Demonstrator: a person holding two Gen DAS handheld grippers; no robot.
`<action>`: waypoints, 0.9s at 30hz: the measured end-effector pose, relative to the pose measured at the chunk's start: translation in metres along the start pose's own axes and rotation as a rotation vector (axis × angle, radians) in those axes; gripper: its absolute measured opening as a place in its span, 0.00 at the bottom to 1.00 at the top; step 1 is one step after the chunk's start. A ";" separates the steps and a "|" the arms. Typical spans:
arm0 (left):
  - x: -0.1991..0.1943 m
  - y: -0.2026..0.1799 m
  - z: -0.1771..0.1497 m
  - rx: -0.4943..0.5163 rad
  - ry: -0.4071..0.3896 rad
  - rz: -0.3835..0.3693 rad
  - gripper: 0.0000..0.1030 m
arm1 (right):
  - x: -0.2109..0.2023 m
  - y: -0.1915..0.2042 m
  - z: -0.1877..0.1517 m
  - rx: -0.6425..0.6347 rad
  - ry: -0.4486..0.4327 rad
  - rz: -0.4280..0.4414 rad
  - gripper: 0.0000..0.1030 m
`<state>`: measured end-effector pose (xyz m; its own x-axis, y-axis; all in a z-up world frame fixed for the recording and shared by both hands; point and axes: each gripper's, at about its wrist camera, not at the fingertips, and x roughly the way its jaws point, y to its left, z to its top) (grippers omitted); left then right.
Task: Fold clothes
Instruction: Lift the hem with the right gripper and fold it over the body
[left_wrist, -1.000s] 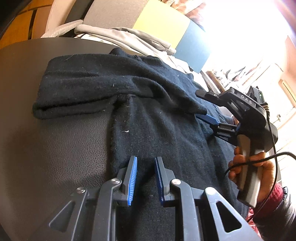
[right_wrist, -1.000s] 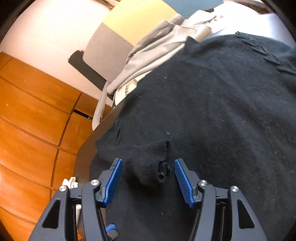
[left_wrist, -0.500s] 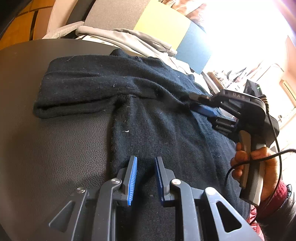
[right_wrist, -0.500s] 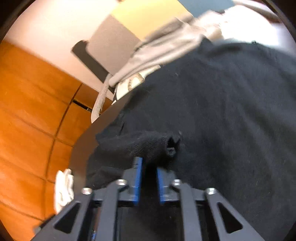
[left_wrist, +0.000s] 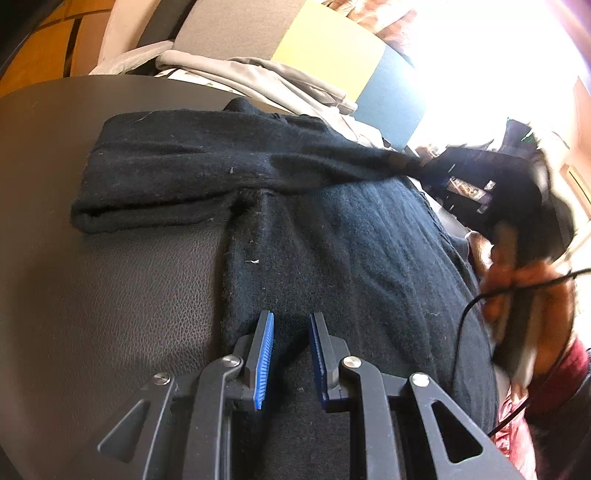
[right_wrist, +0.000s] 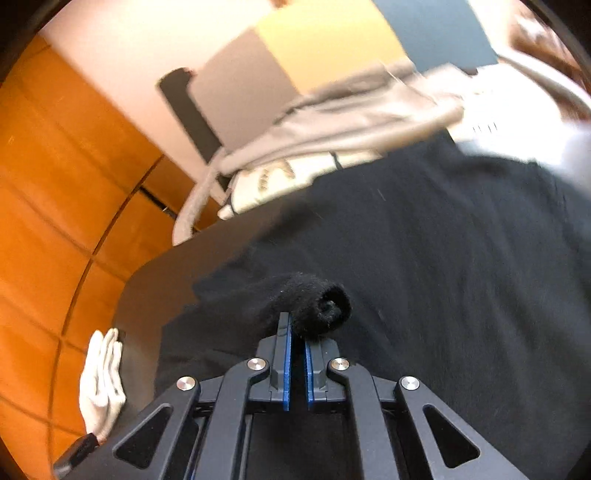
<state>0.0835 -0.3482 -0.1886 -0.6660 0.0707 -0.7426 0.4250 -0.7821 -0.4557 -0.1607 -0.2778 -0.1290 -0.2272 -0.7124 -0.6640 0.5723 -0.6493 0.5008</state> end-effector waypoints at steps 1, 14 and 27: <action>-0.001 -0.001 0.001 -0.002 0.000 0.010 0.19 | -0.007 0.007 0.008 -0.029 -0.014 -0.002 0.06; 0.011 -0.038 0.044 -0.013 -0.100 -0.050 0.21 | -0.090 0.029 0.103 -0.126 -0.161 -0.041 0.06; 0.045 -0.015 0.055 -0.097 -0.097 0.037 0.22 | -0.130 -0.077 0.095 0.042 -0.179 -0.174 0.06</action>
<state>0.0136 -0.3673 -0.1877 -0.7030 -0.0208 -0.7109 0.5046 -0.7190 -0.4779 -0.2500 -0.1603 -0.0283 -0.4578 -0.6220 -0.6352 0.4795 -0.7744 0.4127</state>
